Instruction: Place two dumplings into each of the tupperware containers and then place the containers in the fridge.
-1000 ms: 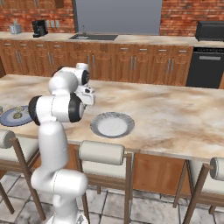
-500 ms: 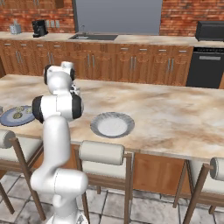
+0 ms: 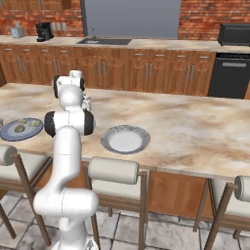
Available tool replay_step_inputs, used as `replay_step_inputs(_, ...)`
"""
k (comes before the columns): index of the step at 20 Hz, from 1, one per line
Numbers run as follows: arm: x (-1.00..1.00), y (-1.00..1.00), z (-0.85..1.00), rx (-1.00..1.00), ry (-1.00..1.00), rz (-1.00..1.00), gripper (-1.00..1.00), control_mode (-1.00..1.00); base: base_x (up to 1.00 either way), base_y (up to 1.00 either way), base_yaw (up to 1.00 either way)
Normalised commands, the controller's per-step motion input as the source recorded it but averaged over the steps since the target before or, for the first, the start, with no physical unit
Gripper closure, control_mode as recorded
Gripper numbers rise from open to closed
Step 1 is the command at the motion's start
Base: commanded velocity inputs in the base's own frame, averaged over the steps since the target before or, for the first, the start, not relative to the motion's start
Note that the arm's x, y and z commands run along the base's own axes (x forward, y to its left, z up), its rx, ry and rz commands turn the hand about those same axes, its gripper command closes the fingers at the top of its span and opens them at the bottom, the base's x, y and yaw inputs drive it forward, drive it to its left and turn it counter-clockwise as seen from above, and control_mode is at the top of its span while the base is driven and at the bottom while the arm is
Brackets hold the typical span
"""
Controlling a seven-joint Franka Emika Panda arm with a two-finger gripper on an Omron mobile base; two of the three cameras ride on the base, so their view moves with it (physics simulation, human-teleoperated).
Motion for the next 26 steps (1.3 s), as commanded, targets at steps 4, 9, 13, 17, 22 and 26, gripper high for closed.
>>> replay_step_inputs(4, 0.01, 0.0, -0.51, 0.0, -0.27, 0.11, 1.0, -1.0, 0.0, 0.0, 0.0)
replay_step_inputs(9, -0.01, 0.0, -0.45, 0.04, -0.18, 0.07, 1.0, -1.0, 0.0, 0.0, 0.0)
replay_step_inputs(13, 0.0, 0.0, -0.49, 0.08, -0.1, 0.03, 1.0, -1.0, 0.0, 0.0, 0.0)
replay_step_inputs(17, 0.0, 0.0, -0.62, 0.05, -0.2, 0.02, 1.0, -1.0, 0.0, 0.0, 0.0)
replay_step_inputs(22, 0.0, 0.0, -0.29, 0.05, -0.17, 0.02, 1.0, -1.0, 0.0, 0.0, 0.0)
replay_step_inputs(26, 0.0, 0.0, 0.0, 0.01, 0.0, 0.01, 1.0, -1.0, 0.0, 0.0, 0.0)
